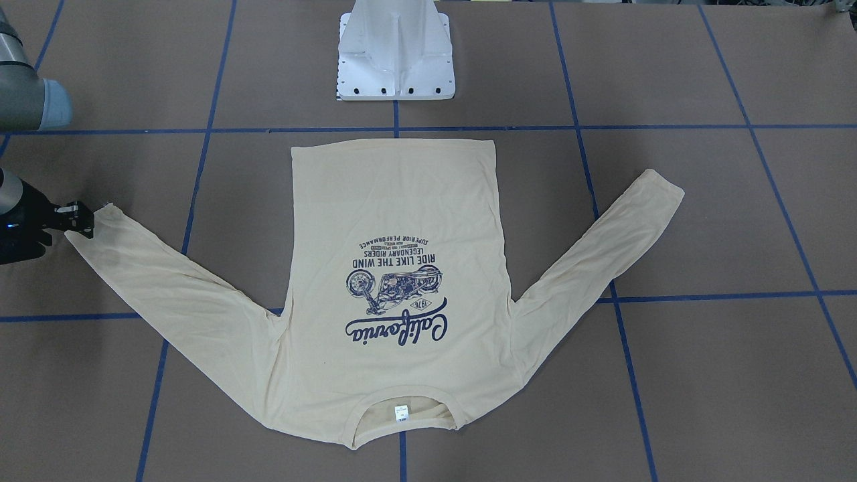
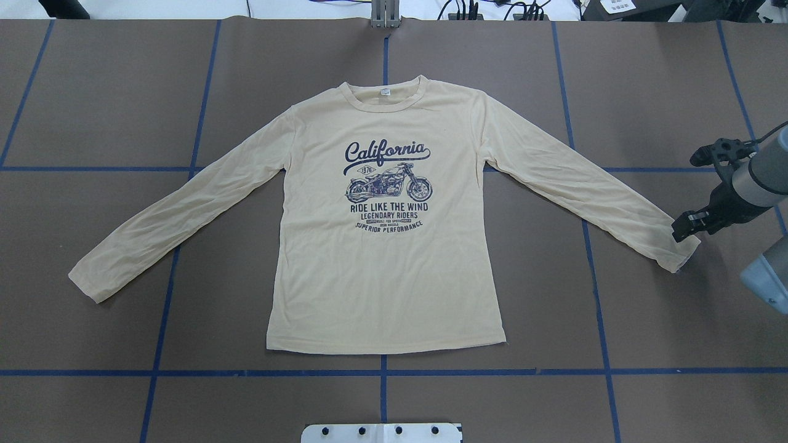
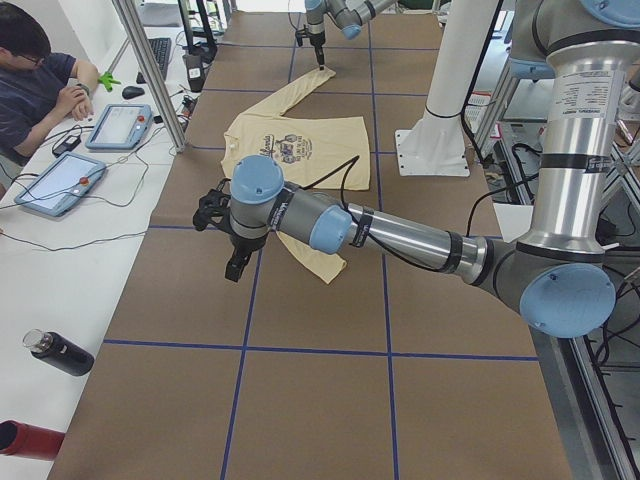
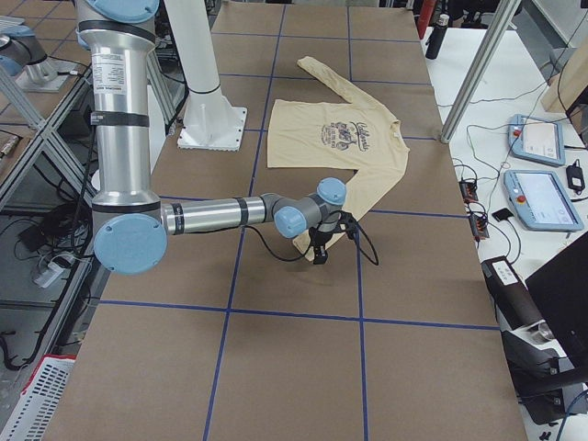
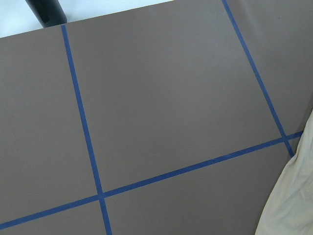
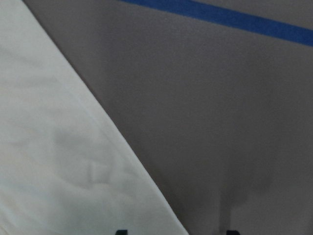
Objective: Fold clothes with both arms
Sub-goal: 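Lower the right gripper onto the sleeve cuff and close on it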
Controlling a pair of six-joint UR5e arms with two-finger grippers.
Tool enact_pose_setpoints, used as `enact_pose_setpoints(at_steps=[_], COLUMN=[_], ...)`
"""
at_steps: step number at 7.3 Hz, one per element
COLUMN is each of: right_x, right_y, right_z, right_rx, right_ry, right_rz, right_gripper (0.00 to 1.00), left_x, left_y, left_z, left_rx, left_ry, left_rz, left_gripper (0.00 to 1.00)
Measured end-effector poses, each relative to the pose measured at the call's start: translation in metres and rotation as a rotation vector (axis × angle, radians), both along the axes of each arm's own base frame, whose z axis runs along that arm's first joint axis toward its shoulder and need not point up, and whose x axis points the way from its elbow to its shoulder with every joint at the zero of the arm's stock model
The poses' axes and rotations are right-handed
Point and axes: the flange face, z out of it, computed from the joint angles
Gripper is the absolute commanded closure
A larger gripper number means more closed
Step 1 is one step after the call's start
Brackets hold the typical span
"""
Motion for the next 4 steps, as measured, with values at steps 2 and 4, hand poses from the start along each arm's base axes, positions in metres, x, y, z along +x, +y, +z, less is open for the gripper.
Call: enact_pose_setpoints(at_steps=[2,4], right_x=[-0.0023,-0.0031], right_y=[-0.002,-0.0025], right_z=[-0.0023,-0.0023], right_rx=[-0.008,-0.015], right_ry=[0.002,0.005], right_rz=[-0.002,-0.003], right_gripper=[0.44,0.42], left_x=[-0.0001,0.0], left_y=[-0.0003,-0.0003], left_z=[-0.0004,-0.0004], left_rx=[0.0,-0.001], left_ry=[0.0,0.001], left_rz=[-0.001,-0.001], left_gripper=[0.01,0.01])
